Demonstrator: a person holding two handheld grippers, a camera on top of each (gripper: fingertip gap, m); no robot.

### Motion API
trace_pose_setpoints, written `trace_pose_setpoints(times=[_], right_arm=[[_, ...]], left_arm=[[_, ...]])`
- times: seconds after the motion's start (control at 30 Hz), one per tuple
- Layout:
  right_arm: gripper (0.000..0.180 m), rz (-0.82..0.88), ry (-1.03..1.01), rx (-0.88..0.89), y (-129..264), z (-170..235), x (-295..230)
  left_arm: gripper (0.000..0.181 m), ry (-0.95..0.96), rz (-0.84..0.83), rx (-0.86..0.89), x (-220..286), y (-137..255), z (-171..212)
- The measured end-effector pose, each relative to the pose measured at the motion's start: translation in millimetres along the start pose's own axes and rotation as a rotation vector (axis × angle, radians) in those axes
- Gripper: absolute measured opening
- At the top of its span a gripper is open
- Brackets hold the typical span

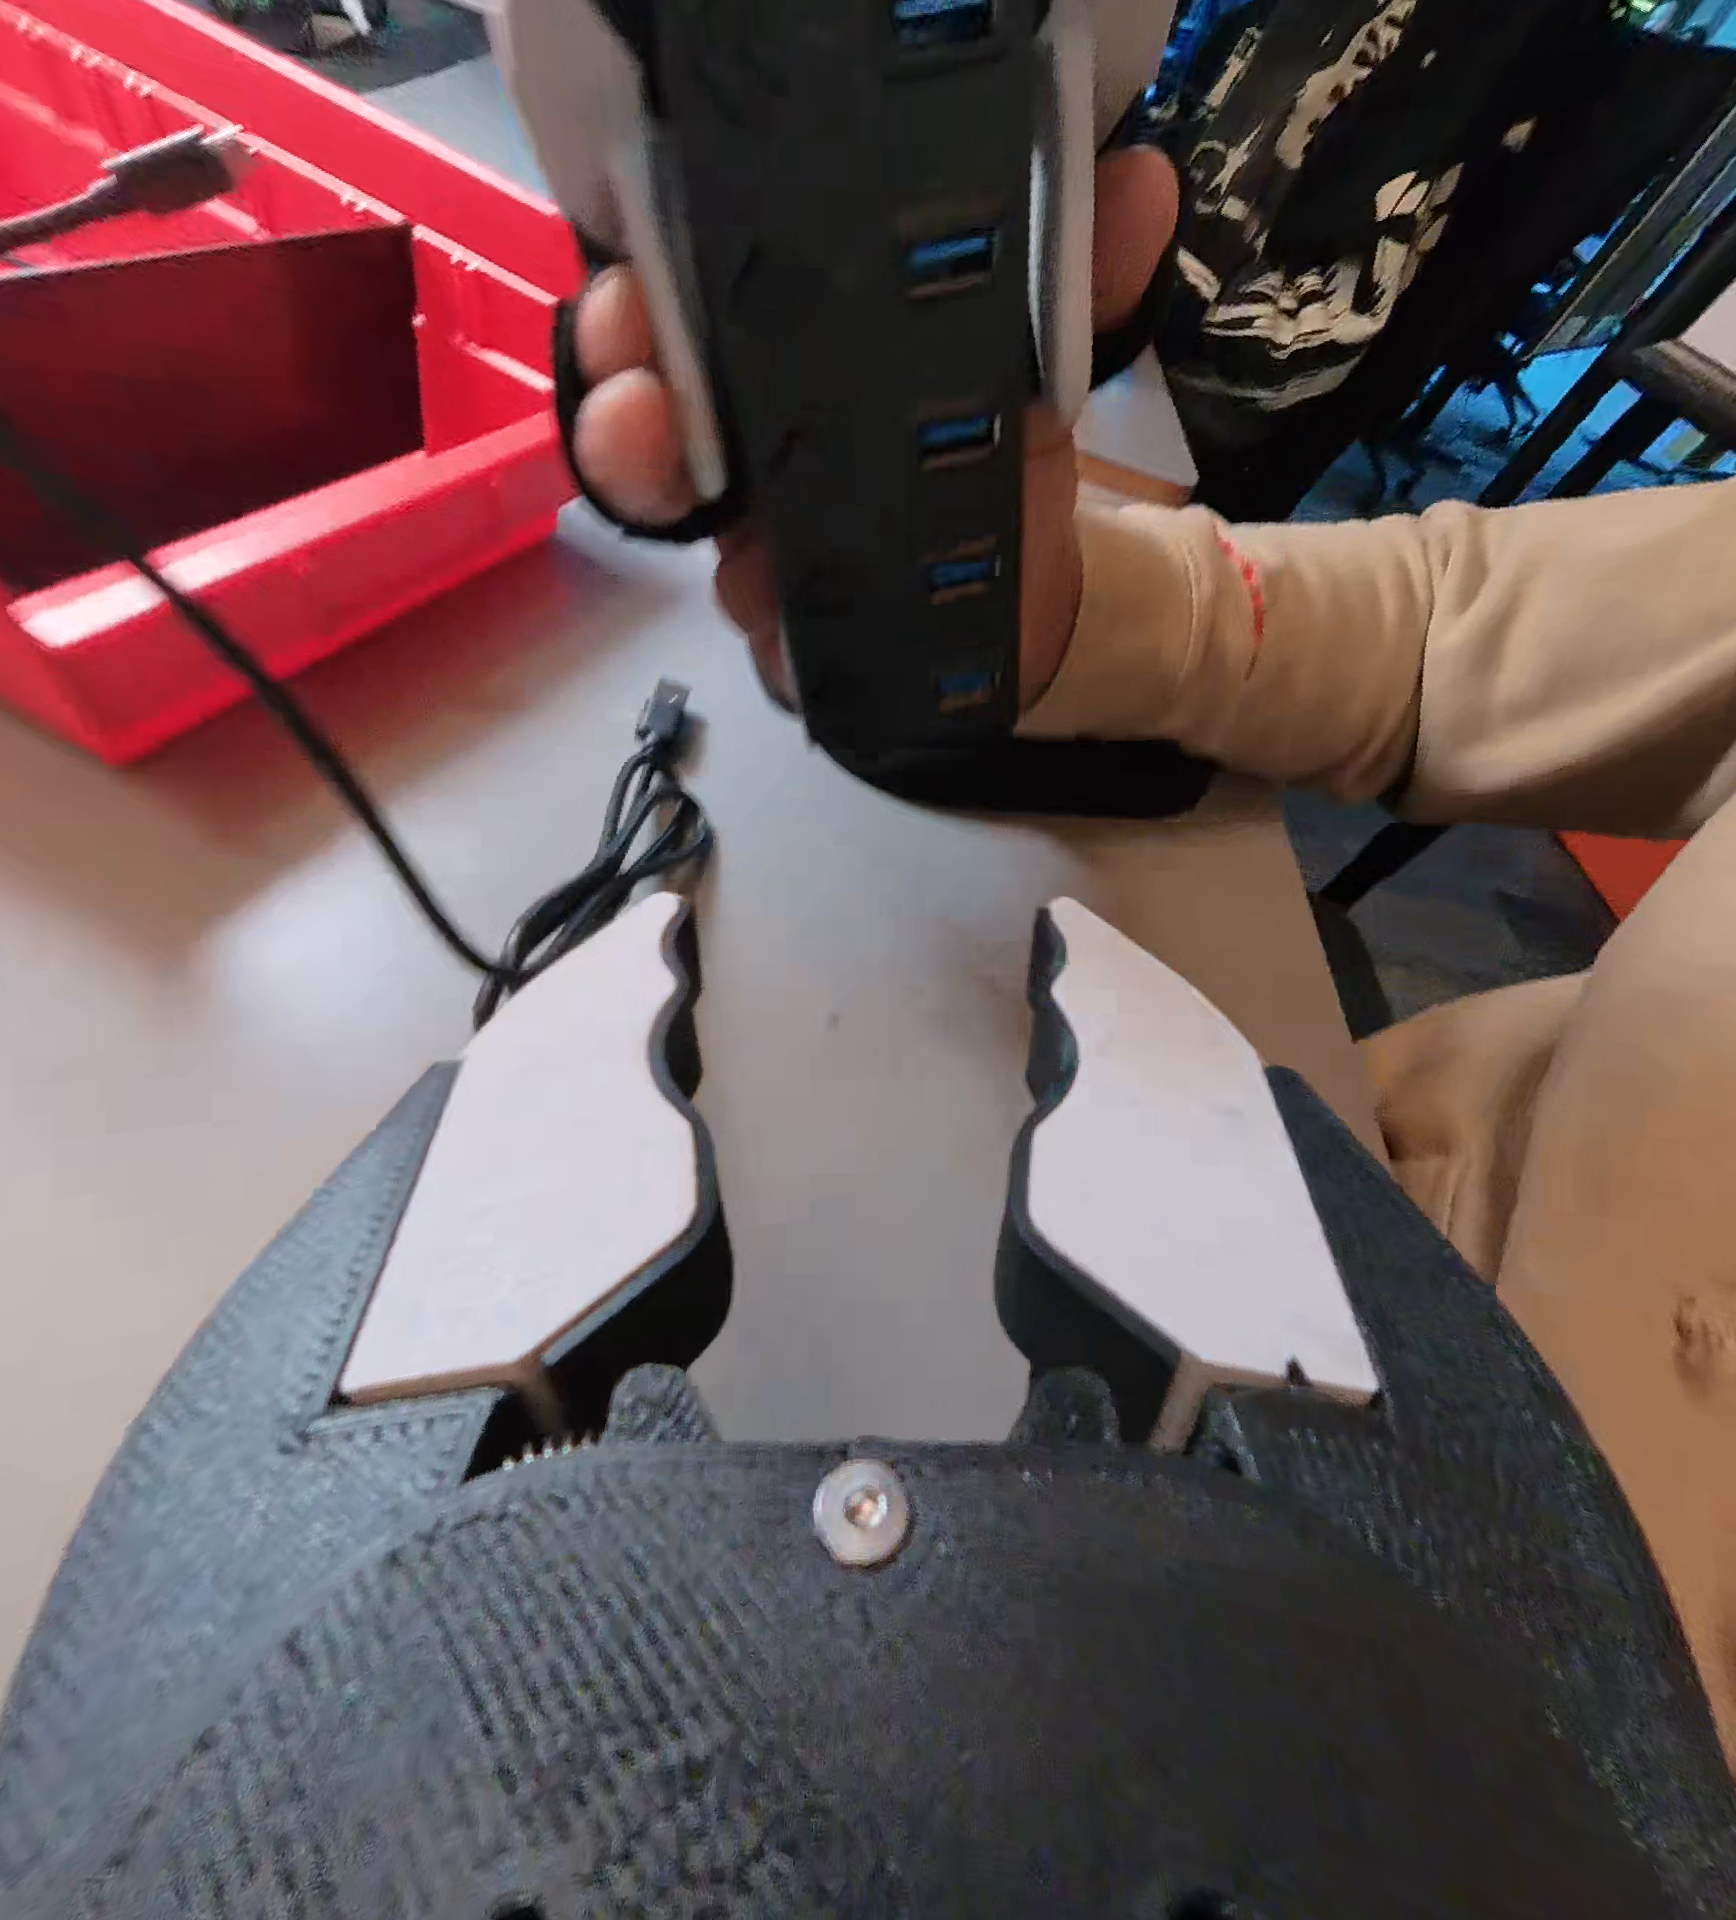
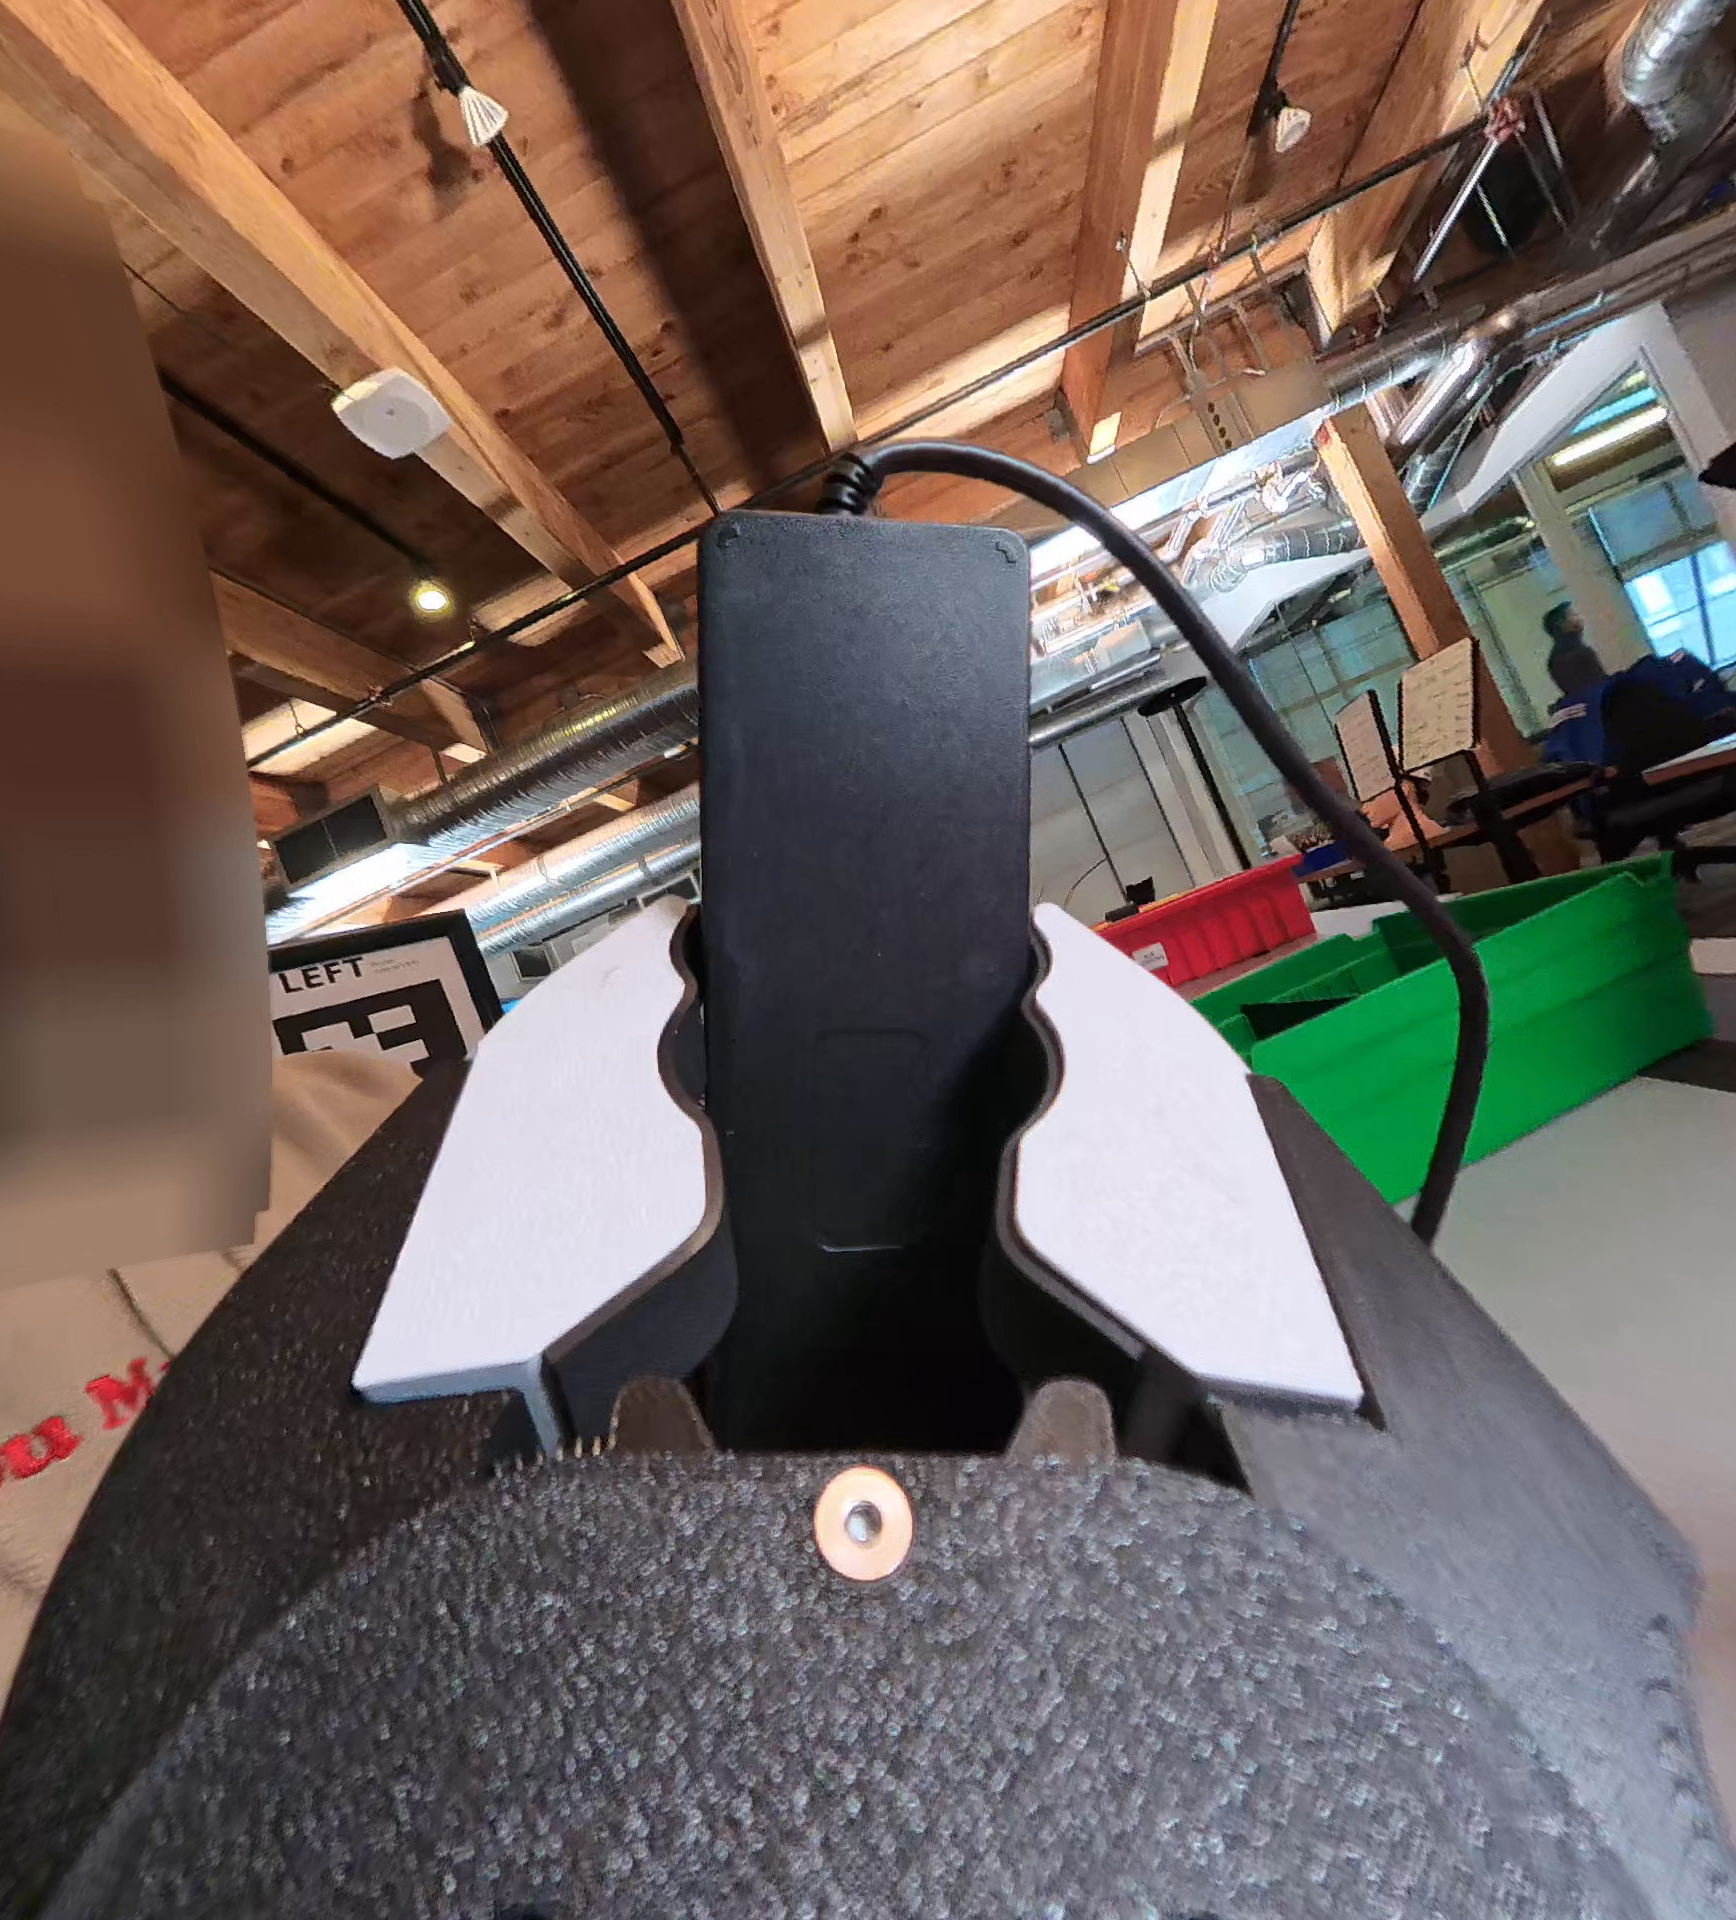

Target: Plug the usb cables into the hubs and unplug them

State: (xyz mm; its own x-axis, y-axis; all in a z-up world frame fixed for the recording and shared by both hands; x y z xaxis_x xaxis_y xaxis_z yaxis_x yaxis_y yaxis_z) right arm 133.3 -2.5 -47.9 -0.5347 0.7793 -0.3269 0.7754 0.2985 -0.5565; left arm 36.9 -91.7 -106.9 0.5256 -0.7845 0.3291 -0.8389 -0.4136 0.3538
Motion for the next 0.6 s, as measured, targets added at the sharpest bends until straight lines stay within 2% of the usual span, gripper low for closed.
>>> trace_pose_setpoints(times=[0.13,0.23,0.47,0.6], right_arm=[[0.057,-0.011,0.089,-0.022,-22,17,-18],[0.057,-0.005,0.16,-0.074,-23,21,-22],[0.057,0.05,0.178,-0.243,-13,23,-8],[0.064,0.216,0.225,-0.326,-13,33,6]], left_arm=[[0.078,-0.066,-0.017,0.045,11,-28,-5],[0.056,-0.136,-0.006,0.023,17,-28,-4],[0.054,-0.069,0.018,-0.015,2,11,-2],[0.054,-0.047,-0.088,-0.022,-9,20,1]])
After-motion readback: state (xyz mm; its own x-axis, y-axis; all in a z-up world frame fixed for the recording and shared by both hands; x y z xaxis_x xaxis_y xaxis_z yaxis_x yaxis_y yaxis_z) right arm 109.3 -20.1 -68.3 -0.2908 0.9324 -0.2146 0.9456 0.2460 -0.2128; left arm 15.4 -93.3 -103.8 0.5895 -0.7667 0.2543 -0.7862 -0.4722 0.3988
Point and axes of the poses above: each gripper's, where its closed fingertips meet, y back along the fingers, z out of its underside, x = y × z across the jaws, the point moved 6 cm from there along y, back along the fingers, and after that the axes turned 4 degrees about y, right-handed, at the moved point
